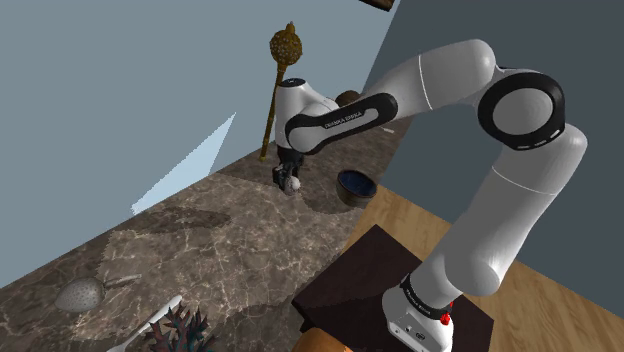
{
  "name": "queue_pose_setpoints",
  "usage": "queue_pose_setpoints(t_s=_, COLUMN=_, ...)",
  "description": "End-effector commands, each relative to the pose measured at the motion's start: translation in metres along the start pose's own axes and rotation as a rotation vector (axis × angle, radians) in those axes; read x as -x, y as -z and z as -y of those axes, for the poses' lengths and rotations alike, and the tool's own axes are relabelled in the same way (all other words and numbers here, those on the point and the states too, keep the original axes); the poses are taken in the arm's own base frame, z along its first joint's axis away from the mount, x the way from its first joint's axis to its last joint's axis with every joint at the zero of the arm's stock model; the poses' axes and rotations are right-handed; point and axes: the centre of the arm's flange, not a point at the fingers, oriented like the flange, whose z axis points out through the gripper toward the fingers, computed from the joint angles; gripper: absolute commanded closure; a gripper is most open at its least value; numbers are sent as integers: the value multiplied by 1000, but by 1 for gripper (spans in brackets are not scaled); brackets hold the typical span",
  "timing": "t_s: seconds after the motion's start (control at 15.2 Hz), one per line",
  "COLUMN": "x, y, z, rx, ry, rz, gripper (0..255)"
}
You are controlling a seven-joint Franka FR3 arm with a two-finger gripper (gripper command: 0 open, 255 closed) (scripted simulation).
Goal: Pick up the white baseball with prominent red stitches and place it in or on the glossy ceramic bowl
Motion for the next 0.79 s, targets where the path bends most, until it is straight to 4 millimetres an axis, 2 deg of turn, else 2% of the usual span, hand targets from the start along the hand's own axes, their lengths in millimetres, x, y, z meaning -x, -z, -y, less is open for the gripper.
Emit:
queue_pose_setpoints(t_s=0.0, x=2, y=11, z=-2, rx=0, ry=0, rz=0, gripper=255)
queue_pose_setpoints(t_s=0.26, x=5, y=27, z=-5, rx=0, ry=0, rz=0, gripper=255)
queue_pose_setpoints(t_s=0.73, x=41, y=9, z=-88, rx=0, ry=0, rz=0, gripper=255)
